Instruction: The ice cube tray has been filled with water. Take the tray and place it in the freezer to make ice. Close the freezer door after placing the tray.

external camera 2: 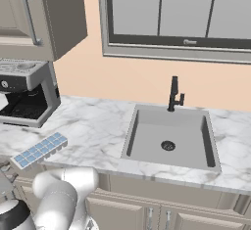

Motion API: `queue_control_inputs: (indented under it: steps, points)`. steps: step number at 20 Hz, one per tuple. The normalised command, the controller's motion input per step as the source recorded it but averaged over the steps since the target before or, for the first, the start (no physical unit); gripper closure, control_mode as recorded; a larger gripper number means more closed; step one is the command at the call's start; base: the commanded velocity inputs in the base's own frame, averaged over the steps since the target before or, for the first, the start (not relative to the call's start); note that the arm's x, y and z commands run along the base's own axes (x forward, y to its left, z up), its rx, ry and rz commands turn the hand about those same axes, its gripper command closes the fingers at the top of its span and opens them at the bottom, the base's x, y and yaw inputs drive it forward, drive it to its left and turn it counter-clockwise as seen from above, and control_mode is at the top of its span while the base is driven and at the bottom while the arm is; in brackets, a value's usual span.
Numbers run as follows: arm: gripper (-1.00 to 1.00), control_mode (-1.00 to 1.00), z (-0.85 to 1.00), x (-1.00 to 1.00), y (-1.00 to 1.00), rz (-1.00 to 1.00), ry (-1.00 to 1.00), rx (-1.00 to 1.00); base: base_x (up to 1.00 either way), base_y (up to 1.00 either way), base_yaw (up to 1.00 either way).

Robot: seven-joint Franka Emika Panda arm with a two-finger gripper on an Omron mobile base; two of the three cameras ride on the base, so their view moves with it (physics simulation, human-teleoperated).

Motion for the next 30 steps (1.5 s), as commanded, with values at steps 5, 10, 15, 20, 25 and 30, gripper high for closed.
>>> queue_control_inputs:
  steps: [5,10,15,20,25,30]
  points:
    - [-1.00,-1.00,-0.12,0.11,0.01,0.00,-0.04,0.00,0.00,0.00,0.00]
    - [-1.00,-1.00,-0.09,0.12,0.04,0.00,-0.04,0.00,0.00,0.00,0.00]
    - [-1.00,-1.00,-0.19,0.09,0.11,0.00,-0.05,0.00,0.00,0.00,0.00]
    - [-1.00,-1.00,-0.19,0.09,0.14,0.00,-0.04,0.00,0.00,0.00,0.00]
    - [-1.00,-1.00,-0.15,0.08,0.13,0.00,-0.04,0.00,0.00,0.00,0.00]
    - [-1.00,-1.00,-0.11,0.07,0.10,0.00,-0.05,0.00,0.00,0.00,0.00]
